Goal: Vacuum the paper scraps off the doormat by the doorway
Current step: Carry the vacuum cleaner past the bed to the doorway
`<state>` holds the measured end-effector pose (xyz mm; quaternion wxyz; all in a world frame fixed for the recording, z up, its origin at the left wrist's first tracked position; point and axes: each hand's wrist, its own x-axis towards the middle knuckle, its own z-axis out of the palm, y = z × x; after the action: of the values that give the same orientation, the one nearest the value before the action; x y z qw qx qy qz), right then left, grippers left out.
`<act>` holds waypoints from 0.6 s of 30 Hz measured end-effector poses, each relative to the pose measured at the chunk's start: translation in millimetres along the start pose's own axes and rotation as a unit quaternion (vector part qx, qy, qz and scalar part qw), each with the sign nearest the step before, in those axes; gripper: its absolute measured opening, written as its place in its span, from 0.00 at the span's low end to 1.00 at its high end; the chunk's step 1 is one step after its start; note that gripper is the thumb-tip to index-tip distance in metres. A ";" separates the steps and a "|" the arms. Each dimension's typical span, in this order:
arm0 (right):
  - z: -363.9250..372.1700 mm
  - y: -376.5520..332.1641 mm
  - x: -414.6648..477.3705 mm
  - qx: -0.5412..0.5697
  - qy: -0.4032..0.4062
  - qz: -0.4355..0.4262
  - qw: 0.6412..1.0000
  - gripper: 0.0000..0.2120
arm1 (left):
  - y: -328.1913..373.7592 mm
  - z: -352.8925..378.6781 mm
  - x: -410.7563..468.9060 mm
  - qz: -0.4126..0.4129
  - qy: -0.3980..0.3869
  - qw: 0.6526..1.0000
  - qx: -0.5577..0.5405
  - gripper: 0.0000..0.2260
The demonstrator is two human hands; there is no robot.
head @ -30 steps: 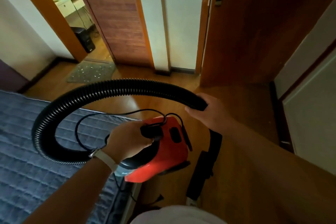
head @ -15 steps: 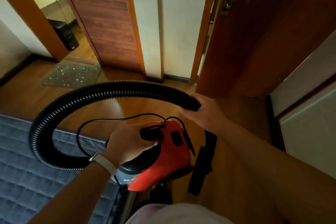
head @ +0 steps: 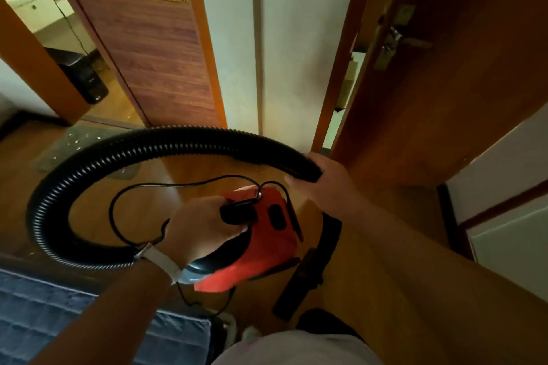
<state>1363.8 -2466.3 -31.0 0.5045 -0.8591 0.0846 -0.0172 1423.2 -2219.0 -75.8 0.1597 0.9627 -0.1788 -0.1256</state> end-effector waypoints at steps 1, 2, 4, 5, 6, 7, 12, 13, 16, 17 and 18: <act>0.5 -0.2 16.6 -0.001 -0.002 -0.007 1.000 0.09 | -3.9 -3.4 12.3 -0.005 0.003 1.000 0.003 0.19; 1.6 0.0 33.5 -0.003 -0.004 -0.015 1.000 0.09 | -7.7 -5.5 23.5 -0.010 0.004 1.000 0.007 0.20; 4.2 2.9 69.5 -0.001 -0.014 -0.030 0.999 0.08 | -13.0 -8.3 43.1 -0.028 0.006 0.999 0.024 0.21; 6.1 5.6 88.6 0.001 -0.023 -0.036 0.999 0.09 | -15.6 -8.7 52.4 -0.038 0.007 0.999 0.034 0.21; 8.2 7.3 108.3 0.001 -0.033 -0.042 0.999 0.09 | -17.5 -9.8 61.9 -0.045 0.010 0.998 0.047 0.22; 10.2 8.7 128.3 -0.003 -0.042 -0.052 0.998 0.09 | -20.5 -10.5 71.9 -0.052 0.012 0.997 0.060 0.22; 15.5 8.7 224.2 -0.015 -0.111 -0.093 0.989 0.12 | -27.7 -26.7 117.2 -0.152 0.011 0.986 0.063 0.21; 16.4 6.9 243.0 -0.011 -0.129 -0.097 0.987 0.11 | -29.0 -31.1 127.0 -0.173 0.021 0.983 0.066 0.21; 25.1 -1.4 296.4 -0.013 -0.163 -0.127 0.978 0.12 | -36.0 -42.2 155.2 -0.216 0.051 0.973 0.067 0.21; 29.3 -5.5 310.3 -0.011 -0.173 -0.137 0.975 0.12 | -37.5 -45.3 162.0 -0.227 0.052 0.971 0.061 0.21; 33.7 -10.1 322.5 -0.007 -0.184 -0.144 0.972 0.12 | -37.5 -49.1 167.5 -0.240 0.055 0.968 0.049 0.20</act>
<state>1686.7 -2484.9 -56.7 0.4977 -0.8541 -0.1343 0.0691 1600.8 -2237.3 -74.9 0.0874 0.9894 0.0610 -0.0984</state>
